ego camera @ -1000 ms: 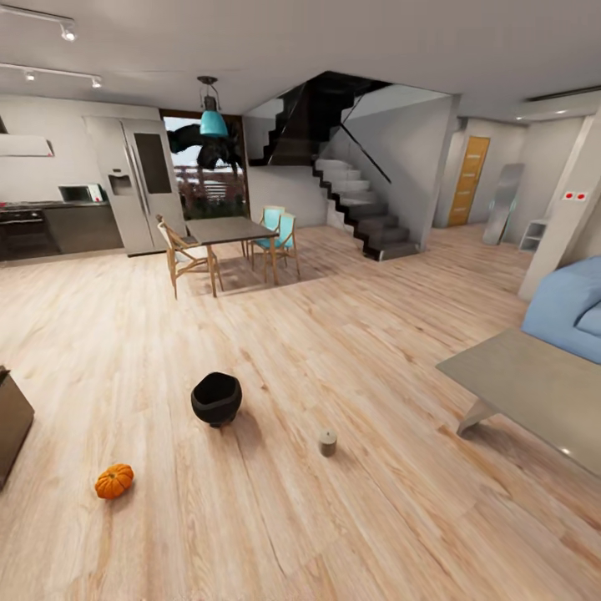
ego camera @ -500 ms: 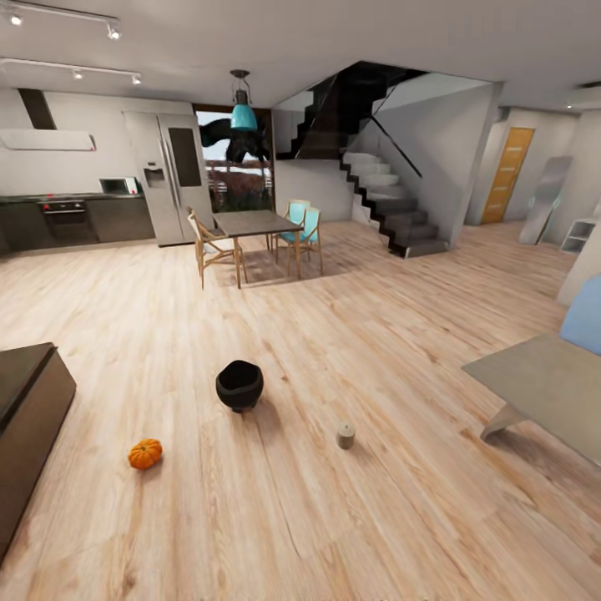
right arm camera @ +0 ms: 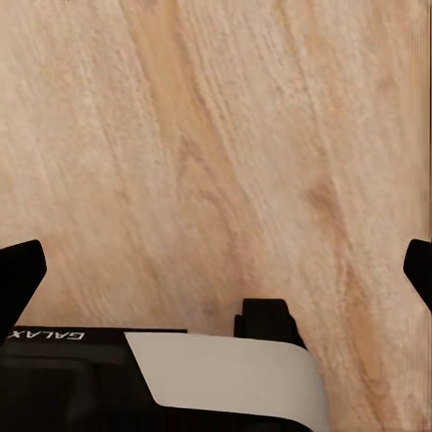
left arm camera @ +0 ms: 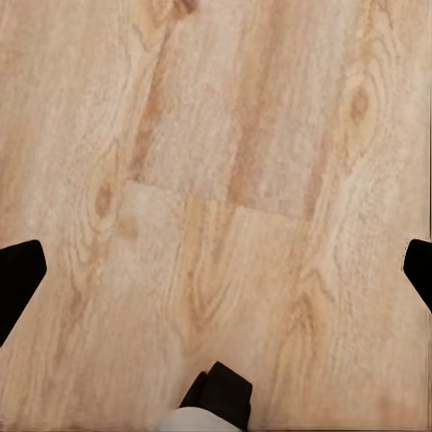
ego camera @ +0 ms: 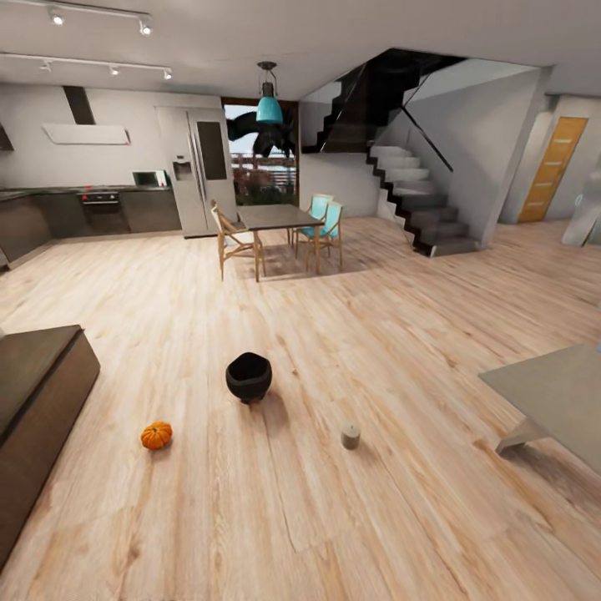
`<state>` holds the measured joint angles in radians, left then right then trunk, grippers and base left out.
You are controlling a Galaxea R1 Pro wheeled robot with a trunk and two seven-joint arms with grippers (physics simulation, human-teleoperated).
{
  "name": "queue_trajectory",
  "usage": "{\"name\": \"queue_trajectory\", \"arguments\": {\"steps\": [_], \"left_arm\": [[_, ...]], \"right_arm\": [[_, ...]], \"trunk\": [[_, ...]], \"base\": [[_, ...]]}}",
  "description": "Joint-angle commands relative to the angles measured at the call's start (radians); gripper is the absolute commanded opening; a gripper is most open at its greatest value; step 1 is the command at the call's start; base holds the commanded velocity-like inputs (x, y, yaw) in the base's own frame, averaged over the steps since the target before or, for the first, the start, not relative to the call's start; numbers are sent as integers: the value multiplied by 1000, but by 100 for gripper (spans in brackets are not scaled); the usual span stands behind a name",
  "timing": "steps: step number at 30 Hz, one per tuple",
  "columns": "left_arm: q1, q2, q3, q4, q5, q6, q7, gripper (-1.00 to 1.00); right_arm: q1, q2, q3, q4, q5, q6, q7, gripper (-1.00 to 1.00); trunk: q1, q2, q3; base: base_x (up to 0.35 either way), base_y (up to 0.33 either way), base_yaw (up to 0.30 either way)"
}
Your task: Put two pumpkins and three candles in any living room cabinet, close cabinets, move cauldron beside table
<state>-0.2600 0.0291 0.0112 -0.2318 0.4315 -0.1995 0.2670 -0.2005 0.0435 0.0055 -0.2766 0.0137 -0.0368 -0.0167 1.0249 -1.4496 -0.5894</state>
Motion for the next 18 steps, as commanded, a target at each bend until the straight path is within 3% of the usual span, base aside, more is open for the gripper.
{"name": "queue_trajectory", "arguments": {"steps": [1, 10, 18], "left_arm": [[-1, 0, 1, 1, 3, -3, 1, 100], [-1, 0, 1, 2, 3, -3, 1, 100], [-1, 0, 1, 2, 3, -3, 1, 100]], "right_arm": [[0, 1, 1, 1, 2, -3, -2, 100], [0, 2, 1, 1, 2, -4, -2, 100], [0, 2, 1, 0, 3, -4, -2, 100]], "trunk": [[0, 0, -2], [0, 0, -14], [0, 0, -24]], "base": [[141, -273, 195], [197, -218, 195], [214, -88, 195]]}}
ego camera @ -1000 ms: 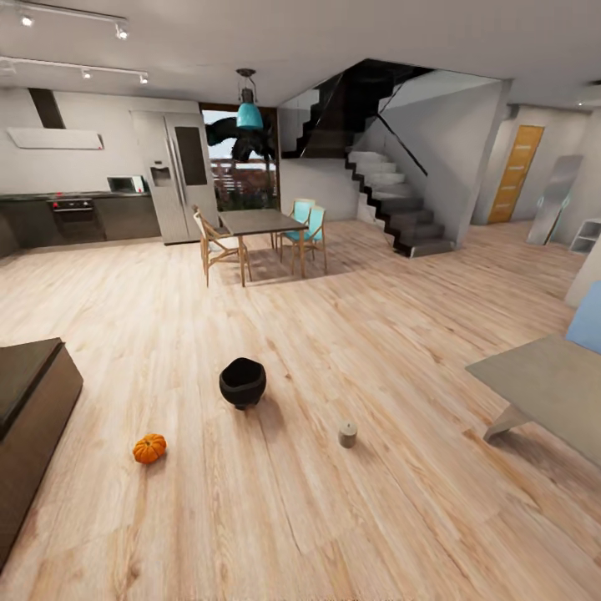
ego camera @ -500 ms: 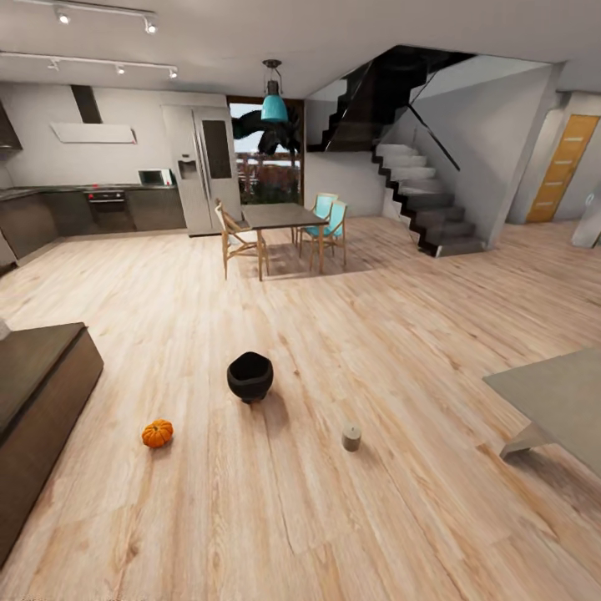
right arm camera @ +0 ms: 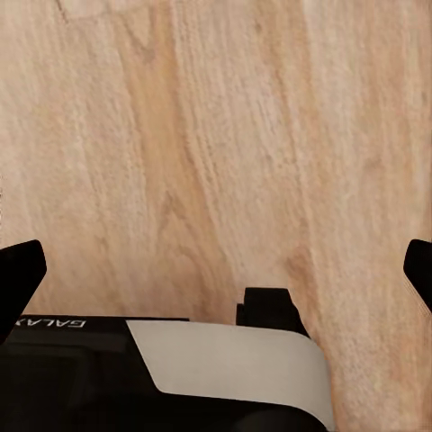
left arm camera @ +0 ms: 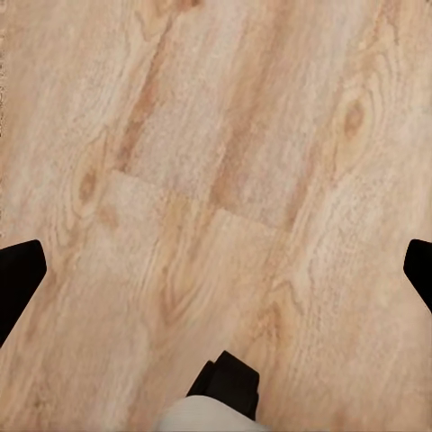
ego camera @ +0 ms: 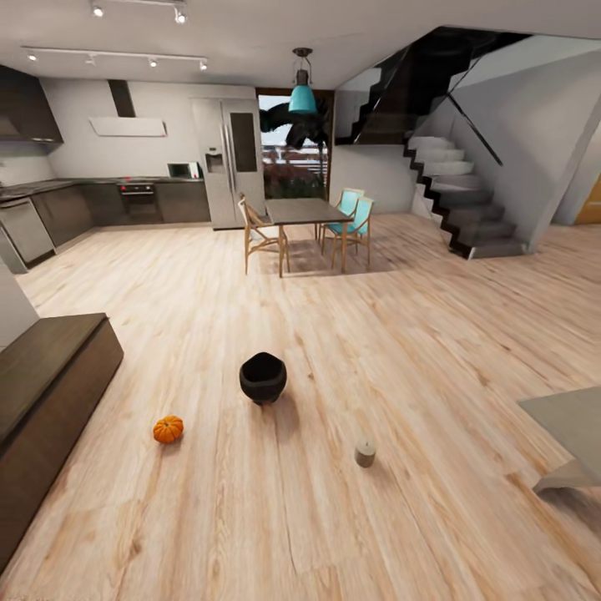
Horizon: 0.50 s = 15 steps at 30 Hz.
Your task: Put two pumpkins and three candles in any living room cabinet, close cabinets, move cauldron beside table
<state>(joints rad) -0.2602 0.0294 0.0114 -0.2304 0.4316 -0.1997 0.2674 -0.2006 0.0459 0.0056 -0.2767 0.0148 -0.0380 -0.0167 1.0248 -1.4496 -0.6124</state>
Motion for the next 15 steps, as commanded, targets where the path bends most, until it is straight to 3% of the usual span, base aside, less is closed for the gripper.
{"name": "queue_trajectory", "arguments": {"steps": [1, 15], "left_arm": [[-1, 0, 1, 0, 3, -3, 1, 100], [-1, -1, 1, 0, 3, -3, 1, 100]], "right_arm": [[0, 0, 1, 1, 2, -3, -2, 100], [0, 0, 2, 1, 2, -3, -2, 100]], "trunk": [[0, 0, -2], [0, 0, -20]], "base": [[123, -15, 195], [16, -2, 195]]}}
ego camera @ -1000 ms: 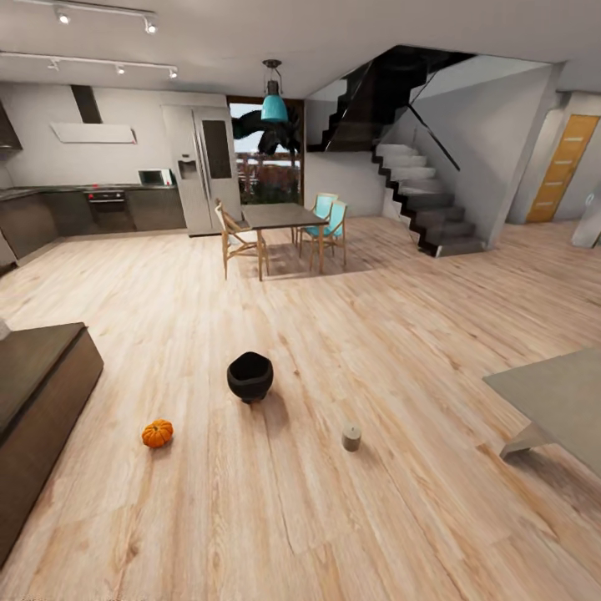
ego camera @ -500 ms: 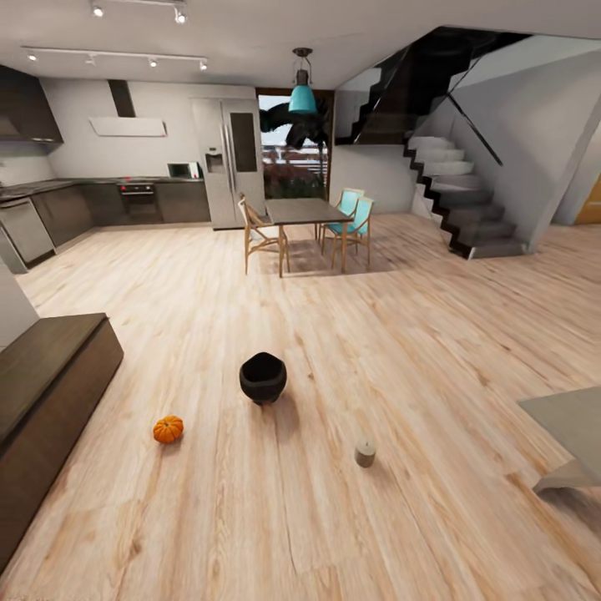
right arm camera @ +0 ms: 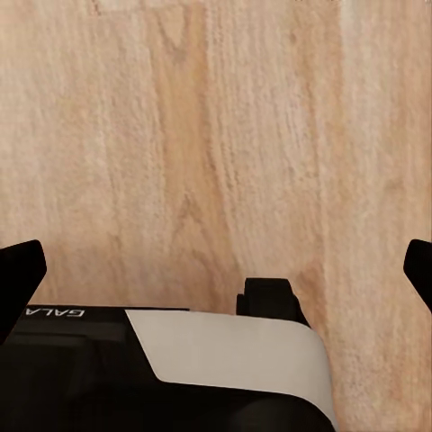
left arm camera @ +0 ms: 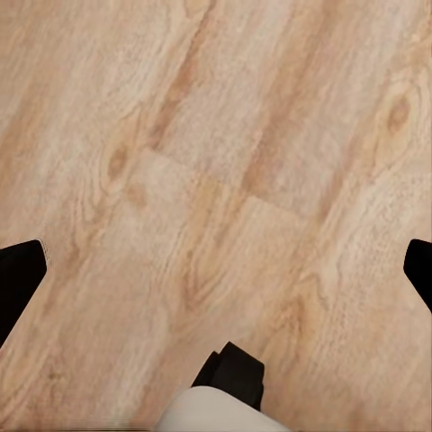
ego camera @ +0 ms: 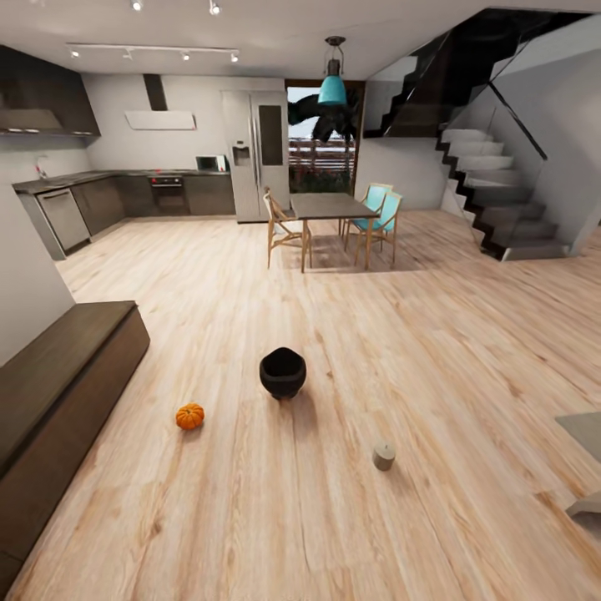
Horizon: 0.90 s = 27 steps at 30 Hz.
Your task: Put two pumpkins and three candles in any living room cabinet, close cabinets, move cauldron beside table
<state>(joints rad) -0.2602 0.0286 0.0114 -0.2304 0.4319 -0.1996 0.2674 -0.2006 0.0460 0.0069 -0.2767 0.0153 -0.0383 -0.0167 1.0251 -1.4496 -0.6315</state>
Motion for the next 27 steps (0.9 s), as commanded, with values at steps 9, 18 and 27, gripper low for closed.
{"name": "queue_trajectory", "arguments": {"steps": [9, 18, 27], "left_arm": [[-1, -1, 1, 0, 2, -3, 1, 100], [0, -1, 1, 0, 3, -3, 1, 100], [-1, -1, 1, 0, 3, -3, 1, 100]], "right_arm": [[0, 1, 1, 1, 2, -3, -2, 100], [0, 1, 1, 1, 2, -3, -2, 100], [0, 2, 2, 1, 2, -3, -2, 100]], "trunk": [[0, 0, -12], [0, 0, -24], [0, 0, -35]], "base": [[0, 78, 196], [0, 13, 196], [0, 0, 196]]}}
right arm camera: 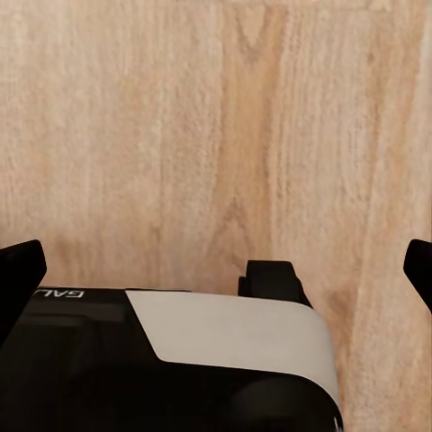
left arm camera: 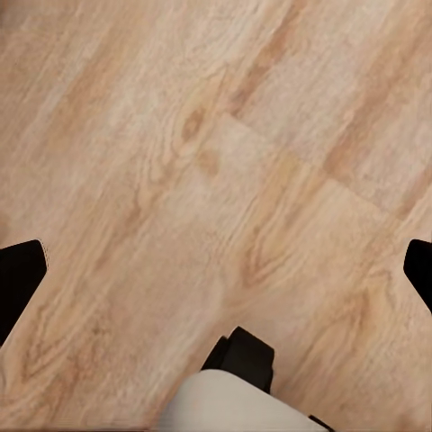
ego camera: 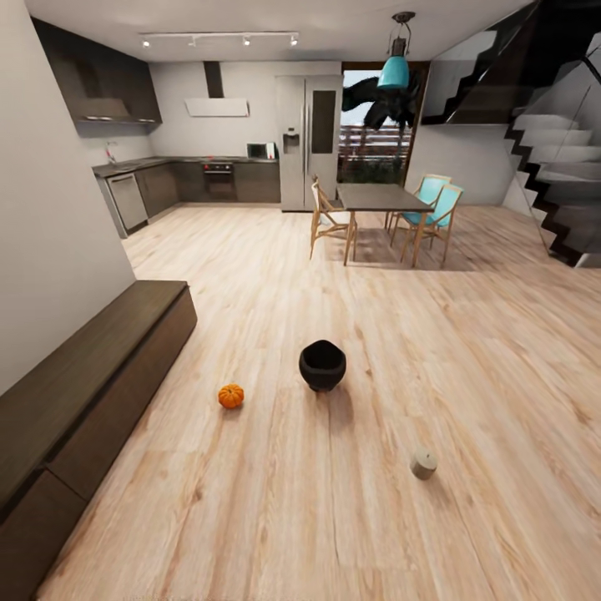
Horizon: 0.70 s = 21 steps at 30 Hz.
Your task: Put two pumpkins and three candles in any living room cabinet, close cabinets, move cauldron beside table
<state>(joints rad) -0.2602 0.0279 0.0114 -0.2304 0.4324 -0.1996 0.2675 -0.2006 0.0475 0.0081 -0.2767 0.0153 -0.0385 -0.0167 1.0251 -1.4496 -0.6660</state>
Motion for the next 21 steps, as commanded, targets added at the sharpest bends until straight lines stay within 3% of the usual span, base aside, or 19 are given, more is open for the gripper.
{"name": "queue_trajectory", "arguments": {"steps": [1, 21], "left_arm": [[-1, 0, 1, 0, 3, -3, 1, 100], [-1, 0, 1, 13, 2, -3, 1, 100]], "right_arm": [[0, 0, 1, 1, 2, -3, -2, 100], [0, 0, 1, 1, 11, -12, -2, 100]], "trunk": [[0, 0, -2], [0, 0, -28]], "base": [[0, 0, 196], [0, 0, 196]]}}
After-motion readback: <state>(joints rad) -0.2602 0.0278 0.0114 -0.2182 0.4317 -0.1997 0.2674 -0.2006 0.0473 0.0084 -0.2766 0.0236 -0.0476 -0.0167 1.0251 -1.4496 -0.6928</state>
